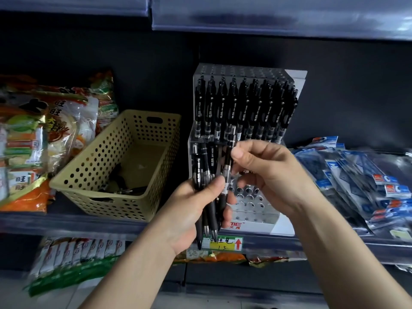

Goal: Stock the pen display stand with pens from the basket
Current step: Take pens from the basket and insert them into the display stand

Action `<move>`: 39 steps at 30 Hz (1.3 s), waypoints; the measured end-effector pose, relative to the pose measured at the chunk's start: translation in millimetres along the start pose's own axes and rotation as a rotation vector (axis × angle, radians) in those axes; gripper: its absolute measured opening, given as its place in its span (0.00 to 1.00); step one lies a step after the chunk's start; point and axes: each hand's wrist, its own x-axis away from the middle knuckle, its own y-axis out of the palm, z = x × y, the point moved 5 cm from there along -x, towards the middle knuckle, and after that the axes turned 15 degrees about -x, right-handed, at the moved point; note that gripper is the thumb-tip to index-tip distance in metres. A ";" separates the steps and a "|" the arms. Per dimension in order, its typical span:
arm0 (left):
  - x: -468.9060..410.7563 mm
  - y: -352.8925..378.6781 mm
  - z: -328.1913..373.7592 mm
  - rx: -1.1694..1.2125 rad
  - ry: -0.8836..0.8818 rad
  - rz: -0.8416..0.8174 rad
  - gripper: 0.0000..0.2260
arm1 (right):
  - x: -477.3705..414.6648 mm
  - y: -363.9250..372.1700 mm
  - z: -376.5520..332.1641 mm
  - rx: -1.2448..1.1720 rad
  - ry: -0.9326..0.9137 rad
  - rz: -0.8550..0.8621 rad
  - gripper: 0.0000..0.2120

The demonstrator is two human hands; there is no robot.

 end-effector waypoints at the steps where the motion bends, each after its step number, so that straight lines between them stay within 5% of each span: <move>1: 0.0 1.5 0.6 0.003 0.004 -0.013 0.13 | 0.0 -1.3 -1.7 -0.047 0.015 -0.033 0.04; 12: -10.5 -1.2 -7.9 -0.038 -0.046 0.223 0.13 | 9.3 -34.9 -41.5 0.179 -0.412 0.242 0.06; 20: -10.7 -0.6 -8.6 0.020 -0.041 0.240 0.17 | 24.1 -52.7 -54.3 0.686 -0.618 0.534 0.11; 28: -8.7 2.8 -3.0 0.045 -0.009 0.245 0.04 | 28.2 -62.9 -50.0 0.810 -0.667 0.572 0.09; 39: -6.1 3.6 1.1 0.080 -0.002 0.198 0.04 | 19.1 -77.9 -28.4 0.965 -0.536 0.551 0.10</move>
